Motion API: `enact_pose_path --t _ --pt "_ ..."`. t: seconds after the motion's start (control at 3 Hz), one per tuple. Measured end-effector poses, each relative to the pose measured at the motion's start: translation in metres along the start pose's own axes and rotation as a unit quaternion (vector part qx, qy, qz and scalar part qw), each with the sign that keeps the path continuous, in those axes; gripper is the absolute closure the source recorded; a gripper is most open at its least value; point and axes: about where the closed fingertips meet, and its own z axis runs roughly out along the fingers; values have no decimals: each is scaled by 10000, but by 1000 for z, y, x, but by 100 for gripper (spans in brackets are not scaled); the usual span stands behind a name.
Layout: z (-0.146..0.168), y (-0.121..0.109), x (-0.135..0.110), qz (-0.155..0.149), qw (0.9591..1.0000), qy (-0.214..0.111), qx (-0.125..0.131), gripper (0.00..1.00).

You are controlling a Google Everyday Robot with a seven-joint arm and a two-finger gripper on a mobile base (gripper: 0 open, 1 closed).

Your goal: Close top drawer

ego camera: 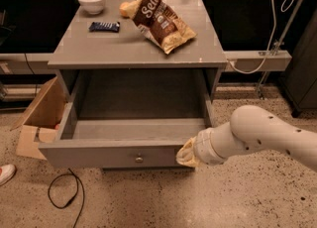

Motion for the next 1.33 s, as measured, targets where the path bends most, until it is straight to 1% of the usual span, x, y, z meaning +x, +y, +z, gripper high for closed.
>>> enact_pose_path --t 0.67,1.0,1.33 --pt "9 -19 -9 -92 9993 -227 267 100" --pt "28 -50 -23 -211 9981 -503 286 100" --pt "28 -50 -23 -211 9981 -503 288 100"
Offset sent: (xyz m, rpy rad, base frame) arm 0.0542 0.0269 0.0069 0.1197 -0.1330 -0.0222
